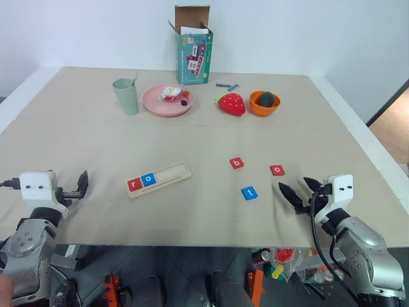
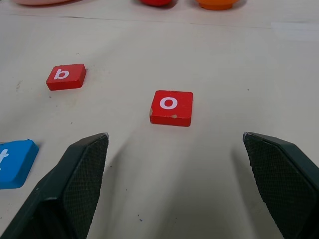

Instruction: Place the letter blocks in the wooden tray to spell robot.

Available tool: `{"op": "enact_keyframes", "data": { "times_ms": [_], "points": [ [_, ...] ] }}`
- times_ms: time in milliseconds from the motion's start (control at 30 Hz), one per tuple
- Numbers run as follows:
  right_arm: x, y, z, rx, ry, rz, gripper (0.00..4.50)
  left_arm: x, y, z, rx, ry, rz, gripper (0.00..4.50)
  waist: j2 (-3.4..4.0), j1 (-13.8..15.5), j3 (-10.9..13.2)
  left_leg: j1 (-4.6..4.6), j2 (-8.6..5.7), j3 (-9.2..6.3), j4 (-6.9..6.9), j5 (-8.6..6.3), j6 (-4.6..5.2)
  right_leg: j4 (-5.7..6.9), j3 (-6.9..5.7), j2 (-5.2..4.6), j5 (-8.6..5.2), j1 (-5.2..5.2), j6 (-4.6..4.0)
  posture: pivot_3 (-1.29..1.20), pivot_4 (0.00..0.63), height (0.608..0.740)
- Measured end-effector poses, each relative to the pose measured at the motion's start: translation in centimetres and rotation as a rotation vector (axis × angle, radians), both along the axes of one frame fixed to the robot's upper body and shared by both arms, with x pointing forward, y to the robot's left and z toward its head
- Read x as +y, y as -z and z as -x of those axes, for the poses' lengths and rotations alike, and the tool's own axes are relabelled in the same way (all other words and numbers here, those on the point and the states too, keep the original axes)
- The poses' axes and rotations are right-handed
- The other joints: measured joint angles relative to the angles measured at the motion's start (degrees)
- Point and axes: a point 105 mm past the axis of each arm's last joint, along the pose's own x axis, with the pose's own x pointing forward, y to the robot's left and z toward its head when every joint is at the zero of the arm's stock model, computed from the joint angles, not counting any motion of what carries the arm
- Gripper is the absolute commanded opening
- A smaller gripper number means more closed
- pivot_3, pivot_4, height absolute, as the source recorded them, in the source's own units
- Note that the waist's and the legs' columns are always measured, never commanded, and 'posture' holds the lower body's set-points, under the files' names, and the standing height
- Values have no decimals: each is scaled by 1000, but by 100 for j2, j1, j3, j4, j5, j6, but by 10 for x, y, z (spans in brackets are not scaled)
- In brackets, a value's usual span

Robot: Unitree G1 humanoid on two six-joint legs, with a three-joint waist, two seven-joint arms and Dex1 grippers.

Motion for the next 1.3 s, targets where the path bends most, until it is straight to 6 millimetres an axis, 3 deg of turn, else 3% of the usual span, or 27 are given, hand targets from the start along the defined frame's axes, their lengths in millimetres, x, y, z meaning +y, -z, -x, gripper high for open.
{"op": "enact_keyframes", "data": {
  "times_ms": [600,767,867,1000,1133,1300],
  "points": [
    [4,4,1,-5,20,-9,4466,2,3,-2,6,-1,8,4500,0,1,0,0,0,0,0,0,0,0,-1,0,1,0,-1,0,150,740],
    [8,0,1,-21,6,-11,4466,-6,-13,-8,-17,106,16,4500,0,-1,0,-1,4,-2,0,0,0,1,-5,3,2,0,-2,0,150,740],
    [19,-10,-3,-50,-42,-20,4466,-35,-37,-18,-32,312,-47,4500,1,0,1,0,1,1,1,0,0,1,-2,0,2,0,-4,0,150,740],
    [51,-31,-5,-104,-228,-32,4466,-87,-50,-27,24,643,-122,4500,4,-3,2,1,-2,1,2,1,2,1,1,1,3,2,-2,0,150,740],
    [79,-42,-5,-93,-425,-38,4466,-119,-44,-37,151,899,-199,4500,8,-3,6,0,0,-4,1,1,2,1,-4,12,1,0,-1,0,150,740],
    [117,-58,-11,-135,-593,-12,4466,-143,-28,-57,308,1085,-241,4500,9,-12,7,-7,5,-17,0,2,3,4,-3,31,3,-2,9,0,150,740]
  ]
}}
